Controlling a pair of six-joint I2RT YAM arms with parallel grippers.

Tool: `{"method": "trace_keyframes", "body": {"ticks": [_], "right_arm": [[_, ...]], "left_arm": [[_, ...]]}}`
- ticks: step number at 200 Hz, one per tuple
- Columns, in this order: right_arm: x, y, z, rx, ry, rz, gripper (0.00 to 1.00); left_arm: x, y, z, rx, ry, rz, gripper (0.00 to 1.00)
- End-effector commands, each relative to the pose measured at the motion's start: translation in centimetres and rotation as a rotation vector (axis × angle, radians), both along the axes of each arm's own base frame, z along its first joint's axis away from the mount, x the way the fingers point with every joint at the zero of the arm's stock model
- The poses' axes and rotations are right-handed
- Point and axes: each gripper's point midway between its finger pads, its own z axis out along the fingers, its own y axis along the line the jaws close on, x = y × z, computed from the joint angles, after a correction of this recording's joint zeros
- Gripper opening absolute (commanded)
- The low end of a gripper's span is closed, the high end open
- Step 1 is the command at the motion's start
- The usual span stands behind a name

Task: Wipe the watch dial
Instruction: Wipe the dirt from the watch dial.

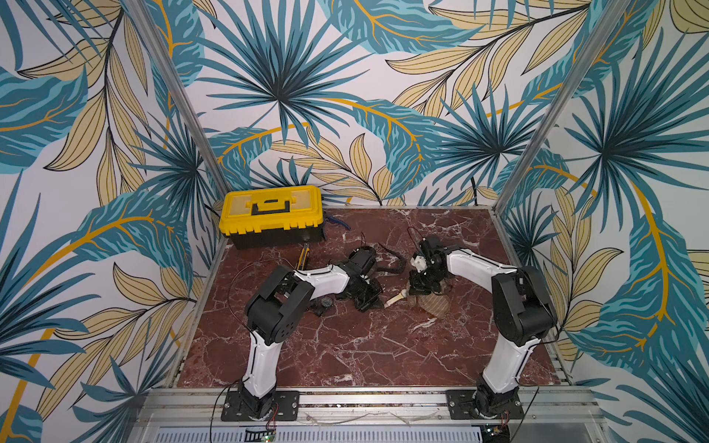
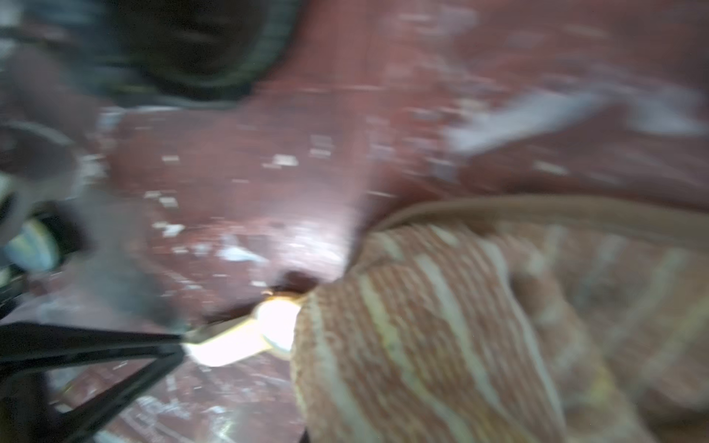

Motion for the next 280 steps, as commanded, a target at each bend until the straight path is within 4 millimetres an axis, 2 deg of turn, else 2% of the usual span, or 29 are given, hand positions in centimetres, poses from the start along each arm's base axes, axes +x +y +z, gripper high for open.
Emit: {"method": "trace_keyframes", "body": {"ticks": [1, 30, 52, 87, 117, 145, 168, 185, 227, 255, 280], "right_arm": [[-1.1, -2.8, 0.8, -0.101, 0.008, -0.032, 0.00], [-0.9, -0.8, 3.4, -0.037, -0.076, 0.013, 0.00], [-1.3, 1.5, 4.0, 0.009, -0.083, 0.067, 0.00], [-1.9, 4.7, 2.5, 0.062, -0.036, 0.129, 0.00], [-2.4, 5.2, 0.3, 0.065, 0.024, 0.127, 0.00], [-3.0, 4.3, -0.9, 0.018, 0.061, 0.123, 0.00], [-3.3, 2.0, -1.5, -0.065, 0.100, 0.080, 0.00], [-2.9, 0.2, -1.2, -0.074, 0.106, 0.020, 0.00], [-0.9, -3.2, 2.0, -0.093, -0.004, -0.054, 0.00], [-0.6, -4.9, 4.0, -0.113, -0.064, -0.079, 0.00], [-1.2, -5.4, 5.4, -0.113, -0.095, -0.086, 0.00]], "left_arm": [[-1.4, 1.2, -0.6, 0.053, 0.048, -0.051, 0.00], [-1.8, 1.6, -0.7, 0.069, 0.064, -0.058, 0.00], [-1.5, 1.4, -0.6, 0.076, 0.067, -0.053, 0.00], [-1.1, 1.0, -0.8, 0.078, 0.083, -0.055, 0.00], [-0.8, 1.1, -0.9, 0.078, 0.090, -0.044, 0.00], [-0.6, 0.9, -0.7, 0.075, 0.090, -0.042, 0.00], [-0.4, 0.8, -0.6, 0.076, 0.088, -0.042, 0.00], [-0.5, 0.9, -0.6, 0.083, 0.089, -0.039, 0.00], [0.5, 0.5, -0.5, 0.079, 0.082, -0.021, 0.00], [2.5, -0.6, 0.1, 0.075, 0.043, -0.008, 0.00], [4.8, -1.6, 0.0, 0.076, 0.013, 0.002, 0.00]]}}
